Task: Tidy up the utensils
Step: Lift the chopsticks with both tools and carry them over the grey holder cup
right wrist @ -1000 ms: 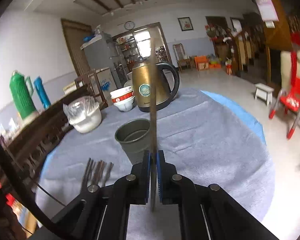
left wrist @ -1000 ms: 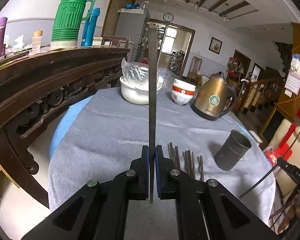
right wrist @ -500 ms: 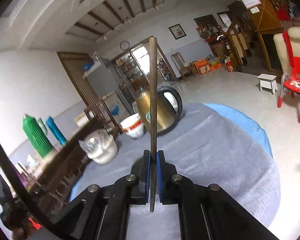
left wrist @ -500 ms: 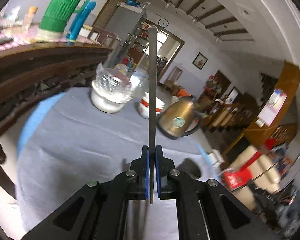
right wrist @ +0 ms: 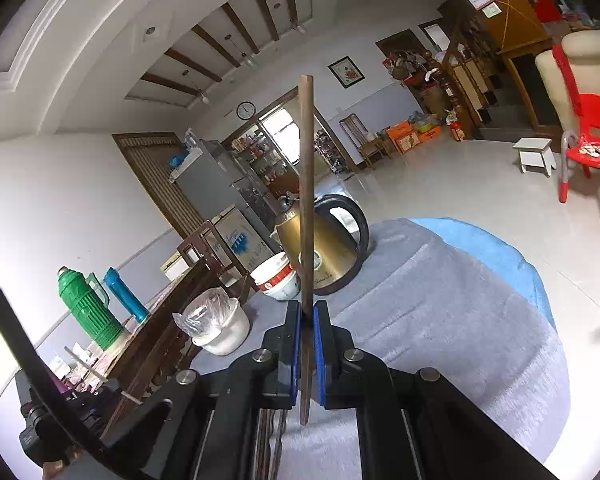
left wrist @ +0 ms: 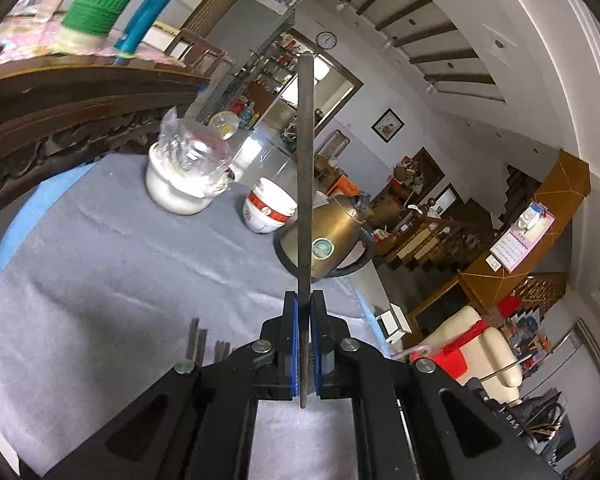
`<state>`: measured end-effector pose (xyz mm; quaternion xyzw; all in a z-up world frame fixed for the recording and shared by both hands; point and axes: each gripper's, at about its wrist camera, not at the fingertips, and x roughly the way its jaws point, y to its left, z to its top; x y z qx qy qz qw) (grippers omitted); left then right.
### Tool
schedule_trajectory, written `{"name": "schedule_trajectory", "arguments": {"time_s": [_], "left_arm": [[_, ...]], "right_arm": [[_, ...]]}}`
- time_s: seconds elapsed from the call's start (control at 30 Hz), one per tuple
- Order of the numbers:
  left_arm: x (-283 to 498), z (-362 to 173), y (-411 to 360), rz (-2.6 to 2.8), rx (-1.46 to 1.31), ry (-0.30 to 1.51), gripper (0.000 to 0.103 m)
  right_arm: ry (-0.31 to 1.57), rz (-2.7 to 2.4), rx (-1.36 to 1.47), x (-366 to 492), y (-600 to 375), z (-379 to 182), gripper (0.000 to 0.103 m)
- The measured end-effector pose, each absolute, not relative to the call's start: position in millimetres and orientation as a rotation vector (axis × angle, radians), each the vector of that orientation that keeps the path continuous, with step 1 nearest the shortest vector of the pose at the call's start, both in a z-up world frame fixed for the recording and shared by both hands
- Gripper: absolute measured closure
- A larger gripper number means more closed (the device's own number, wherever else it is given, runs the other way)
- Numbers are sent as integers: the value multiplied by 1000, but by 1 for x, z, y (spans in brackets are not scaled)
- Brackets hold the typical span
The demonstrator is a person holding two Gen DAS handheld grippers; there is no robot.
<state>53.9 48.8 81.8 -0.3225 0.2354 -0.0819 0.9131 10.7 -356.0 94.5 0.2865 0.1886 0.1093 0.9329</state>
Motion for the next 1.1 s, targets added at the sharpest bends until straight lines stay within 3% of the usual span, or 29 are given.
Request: {"name": "schedule_trajectory", "arguments": {"time_s": [0.4,1.1], "left_arm": [[124,105,-27,-205,-509,428,97],[178,32,-96,-242,-304,663,97]], "right_arm": [[317,236,494,69,-324,113,96],[573,265,404,134,-295,34,96]]}}
